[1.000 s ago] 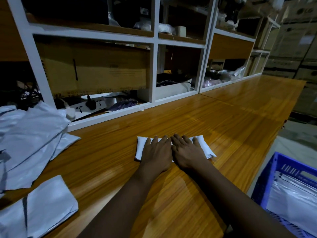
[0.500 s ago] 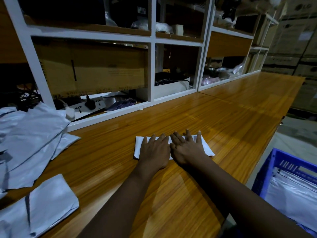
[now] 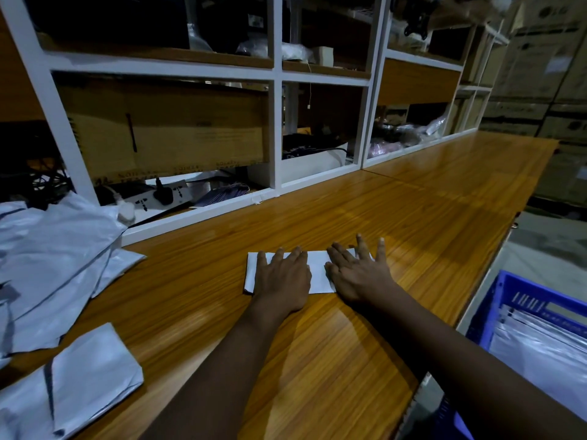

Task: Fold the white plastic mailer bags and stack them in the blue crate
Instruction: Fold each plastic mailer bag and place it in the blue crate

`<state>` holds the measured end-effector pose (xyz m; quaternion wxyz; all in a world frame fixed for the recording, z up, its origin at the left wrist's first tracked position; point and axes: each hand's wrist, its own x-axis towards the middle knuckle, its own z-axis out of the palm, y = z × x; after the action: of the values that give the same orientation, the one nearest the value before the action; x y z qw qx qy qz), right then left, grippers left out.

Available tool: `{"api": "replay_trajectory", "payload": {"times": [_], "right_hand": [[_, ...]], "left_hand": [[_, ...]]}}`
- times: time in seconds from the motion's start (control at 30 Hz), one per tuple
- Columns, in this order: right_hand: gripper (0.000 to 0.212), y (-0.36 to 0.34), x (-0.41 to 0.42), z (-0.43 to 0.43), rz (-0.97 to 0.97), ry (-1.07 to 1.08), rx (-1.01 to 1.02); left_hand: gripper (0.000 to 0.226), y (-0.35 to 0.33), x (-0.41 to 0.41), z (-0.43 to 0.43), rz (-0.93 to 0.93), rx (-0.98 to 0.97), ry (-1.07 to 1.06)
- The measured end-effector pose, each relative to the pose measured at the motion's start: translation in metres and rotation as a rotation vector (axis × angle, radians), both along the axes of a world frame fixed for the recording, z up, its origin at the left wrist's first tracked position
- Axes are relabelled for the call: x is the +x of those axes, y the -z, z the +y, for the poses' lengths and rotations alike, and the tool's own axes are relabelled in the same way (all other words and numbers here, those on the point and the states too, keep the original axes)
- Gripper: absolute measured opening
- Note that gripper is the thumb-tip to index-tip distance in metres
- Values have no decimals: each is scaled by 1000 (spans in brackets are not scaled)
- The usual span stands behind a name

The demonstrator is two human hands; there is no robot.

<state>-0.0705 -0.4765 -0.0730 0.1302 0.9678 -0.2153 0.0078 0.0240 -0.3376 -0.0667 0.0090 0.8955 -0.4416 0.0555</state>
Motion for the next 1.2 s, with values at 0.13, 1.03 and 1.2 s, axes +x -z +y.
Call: {"api": "replay_trajectory", "payload": {"times": [0.13,1.03,1.2], "right_hand": [[61,0,-2,-5,18,24,0],[71,4,-32,-27,-222,159,117],[55,3,-24,-27,-143,-58,261]], "left_hand": [[59,-1,-1,0,-3,7,-6],[59,-1,-11,0,-164,-53,5],[65,-12,-36,-29,-242,14,89]]}}
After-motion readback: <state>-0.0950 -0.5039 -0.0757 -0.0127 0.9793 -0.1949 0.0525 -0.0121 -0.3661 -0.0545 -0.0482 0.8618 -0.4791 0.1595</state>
